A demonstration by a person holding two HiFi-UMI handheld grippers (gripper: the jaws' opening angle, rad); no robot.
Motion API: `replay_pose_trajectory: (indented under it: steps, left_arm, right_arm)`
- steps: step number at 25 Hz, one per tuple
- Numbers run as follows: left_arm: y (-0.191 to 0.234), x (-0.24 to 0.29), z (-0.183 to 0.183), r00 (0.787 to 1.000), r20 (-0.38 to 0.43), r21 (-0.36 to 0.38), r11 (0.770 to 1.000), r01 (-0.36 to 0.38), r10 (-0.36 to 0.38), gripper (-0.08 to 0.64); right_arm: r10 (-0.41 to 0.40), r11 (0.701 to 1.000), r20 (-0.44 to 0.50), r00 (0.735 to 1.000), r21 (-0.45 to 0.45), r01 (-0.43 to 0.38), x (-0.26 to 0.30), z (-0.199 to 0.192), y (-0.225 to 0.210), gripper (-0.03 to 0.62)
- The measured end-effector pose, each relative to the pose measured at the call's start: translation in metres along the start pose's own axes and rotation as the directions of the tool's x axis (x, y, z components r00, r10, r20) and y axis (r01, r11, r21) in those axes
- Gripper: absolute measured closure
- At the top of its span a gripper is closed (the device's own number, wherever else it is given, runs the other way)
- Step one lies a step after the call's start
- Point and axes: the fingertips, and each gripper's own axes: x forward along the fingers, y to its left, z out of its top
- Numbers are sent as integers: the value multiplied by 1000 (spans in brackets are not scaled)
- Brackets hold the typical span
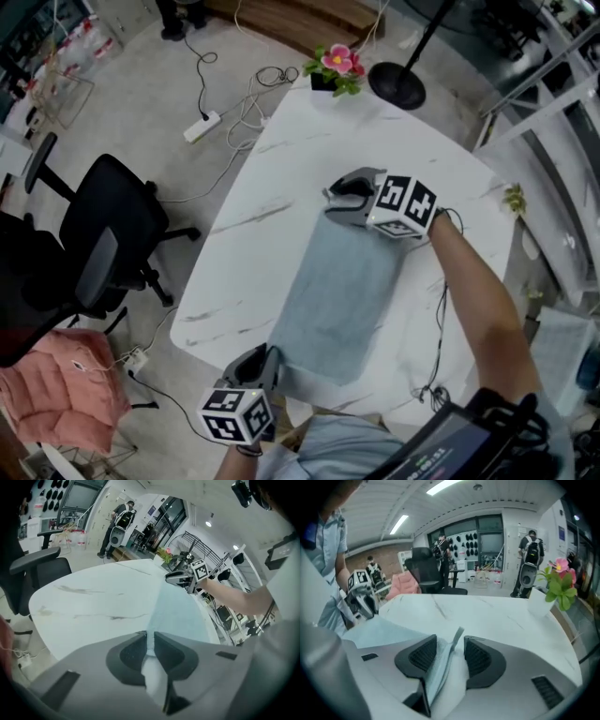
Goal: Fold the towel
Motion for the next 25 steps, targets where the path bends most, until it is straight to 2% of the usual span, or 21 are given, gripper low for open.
replay_pose_trajectory:
  steps: [1,4,6,8,11,14,18,22,25]
  left_arm:
    - [-1,-1,1,1000,0,4,1000,2,-2,503]
    - [-3,-9,7,999,19,10,1000,30,-30,441]
    - [-2,-16,12,998,31,16,999,48,-49,426]
    - [1,-24,16,998,37,26,998,55,-56,426]
    - [4,-32,23,997,41,40,997,64,-66,426]
    - [8,-34,30,996,42,51,996,76,-78,426]
    - [9,-34,38,995,40,60,995,86,-88,426]
    - [10,-34,45,995,39,65,993,93,-96,426]
    - [12,-33,48,994,38,64,993,96,-98,426]
  right_arm:
    - [-13,999,42,999,48,11,-9,8,-5,382]
    - [-98,980,191,977,187,62,-51,39,-26,376]
    - [-153,963,217,964,250,96,-78,45,-33,376]
    - [-185,943,190,964,312,120,-99,33,-31,376]
    - [-206,906,113,972,397,146,-118,-9,-16,376]
    - [-162,858,53,985,502,114,-119,-57,12,376]
    - [-77,761,-26,997,645,76,-107,-117,43,370]
    - [-2,600,105,994,796,-83,-100,-120,59,367]
    - [58,522,183,981,832,-186,-93,-109,63,352]
